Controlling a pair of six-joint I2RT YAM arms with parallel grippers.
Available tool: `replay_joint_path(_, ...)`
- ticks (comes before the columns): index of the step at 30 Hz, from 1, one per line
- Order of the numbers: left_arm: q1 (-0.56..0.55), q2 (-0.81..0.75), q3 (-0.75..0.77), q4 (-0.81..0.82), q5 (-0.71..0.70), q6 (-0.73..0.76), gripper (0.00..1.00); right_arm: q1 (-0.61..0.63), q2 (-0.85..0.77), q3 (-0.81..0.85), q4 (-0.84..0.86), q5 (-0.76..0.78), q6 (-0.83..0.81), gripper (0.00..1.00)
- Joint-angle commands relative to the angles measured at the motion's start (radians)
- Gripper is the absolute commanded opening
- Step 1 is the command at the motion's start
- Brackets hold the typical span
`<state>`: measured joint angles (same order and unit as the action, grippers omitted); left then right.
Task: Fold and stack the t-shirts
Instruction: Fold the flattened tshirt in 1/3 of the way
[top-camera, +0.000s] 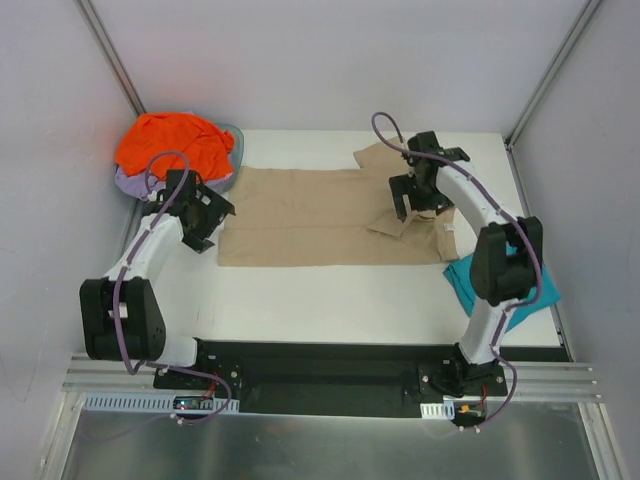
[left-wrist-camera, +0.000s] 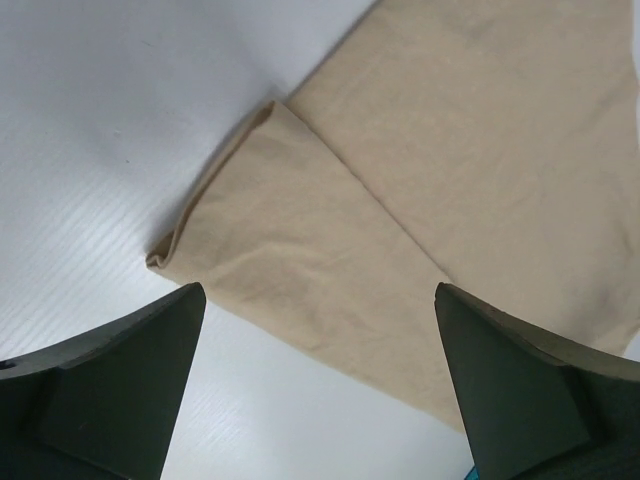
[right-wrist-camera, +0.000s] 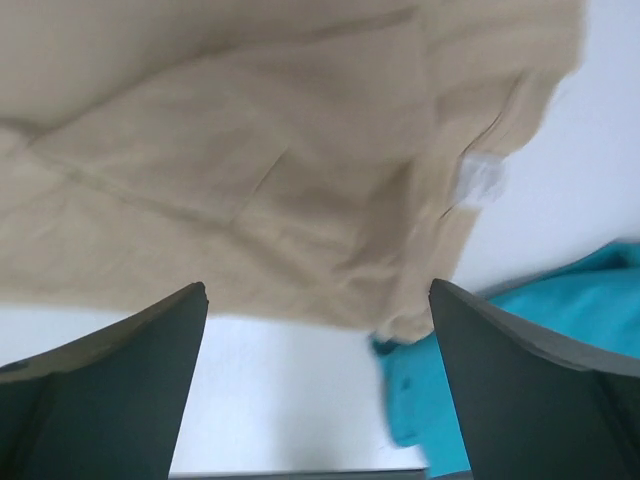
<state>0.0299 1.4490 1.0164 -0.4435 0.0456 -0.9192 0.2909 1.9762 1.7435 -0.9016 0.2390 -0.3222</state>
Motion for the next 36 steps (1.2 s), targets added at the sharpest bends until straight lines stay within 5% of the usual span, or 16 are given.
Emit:
replay_joint_path(1,-0.059,-0.099,-0.053,-0.006,0.031,0.040,0.99,-0.048,-0.238,-0.278,0.235,-0.396,0.319,0.97)
replay_joint_path(4,-0.096,-0.122,-0.087,-0.006,0.040,0.048,0.99,-0.045,-0.240,-0.358,0.270,-0.518,0.380,0.97)
replay_joint_path(12,-0.163,-0.062,-0.108,-0.006,0.042,0.075,0.99,-0.056,-0.068,-0.253,0.274,-0.397,0.385,0.97)
replay_joint_path(18,-0.163,-0.041,-0.101,-0.006,0.027,0.092,0.99,-0.070,0.055,-0.104,0.217,-0.334,0.347,0.97)
replay_joint_path(30,-0.162,-0.085,-0.128,-0.008,0.019,0.105,0.99,-0.073,0.342,0.407,0.219,-0.487,0.357,0.97)
replay_joint_path(36,-0.162,-0.110,-0.142,-0.011,0.017,0.106,0.99,-0.078,0.158,0.211,0.242,-0.440,0.344,0.97)
